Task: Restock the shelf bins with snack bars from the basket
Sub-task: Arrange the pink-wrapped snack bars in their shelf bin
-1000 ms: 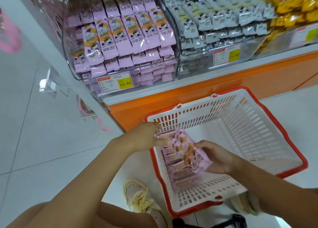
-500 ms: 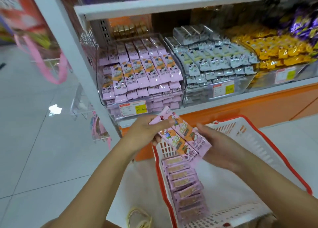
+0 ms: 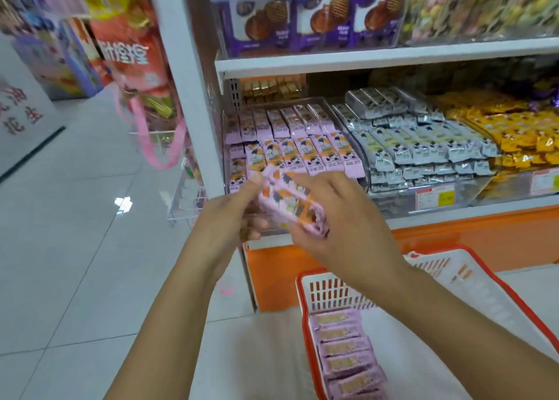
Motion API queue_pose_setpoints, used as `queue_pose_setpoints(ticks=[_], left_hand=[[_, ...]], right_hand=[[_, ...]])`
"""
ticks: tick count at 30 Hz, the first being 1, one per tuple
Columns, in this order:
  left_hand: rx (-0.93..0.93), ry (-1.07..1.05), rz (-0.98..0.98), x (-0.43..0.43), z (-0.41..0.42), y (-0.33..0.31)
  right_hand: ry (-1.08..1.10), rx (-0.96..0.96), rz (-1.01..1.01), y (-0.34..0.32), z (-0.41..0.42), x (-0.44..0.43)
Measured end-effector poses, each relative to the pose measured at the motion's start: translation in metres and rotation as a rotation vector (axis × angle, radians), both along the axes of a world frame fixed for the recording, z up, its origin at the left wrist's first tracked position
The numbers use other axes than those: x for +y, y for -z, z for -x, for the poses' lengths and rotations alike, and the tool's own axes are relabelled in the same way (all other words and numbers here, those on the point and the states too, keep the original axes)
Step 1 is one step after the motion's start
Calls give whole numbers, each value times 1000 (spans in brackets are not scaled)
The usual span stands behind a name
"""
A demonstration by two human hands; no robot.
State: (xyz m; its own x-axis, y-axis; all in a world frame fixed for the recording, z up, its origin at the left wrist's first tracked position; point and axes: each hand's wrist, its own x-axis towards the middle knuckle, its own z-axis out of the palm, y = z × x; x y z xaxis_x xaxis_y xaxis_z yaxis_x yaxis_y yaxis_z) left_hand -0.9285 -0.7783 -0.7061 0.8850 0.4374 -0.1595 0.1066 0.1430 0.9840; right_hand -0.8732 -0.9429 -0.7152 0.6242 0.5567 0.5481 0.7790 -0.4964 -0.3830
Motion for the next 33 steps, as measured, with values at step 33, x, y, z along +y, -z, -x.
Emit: queue_pose_setpoints(ticks=[33], left_hand=[[137, -231, -338, 29, -6, -12]], right_hand=[[-13, 687, -393, -54, -76, 50]])
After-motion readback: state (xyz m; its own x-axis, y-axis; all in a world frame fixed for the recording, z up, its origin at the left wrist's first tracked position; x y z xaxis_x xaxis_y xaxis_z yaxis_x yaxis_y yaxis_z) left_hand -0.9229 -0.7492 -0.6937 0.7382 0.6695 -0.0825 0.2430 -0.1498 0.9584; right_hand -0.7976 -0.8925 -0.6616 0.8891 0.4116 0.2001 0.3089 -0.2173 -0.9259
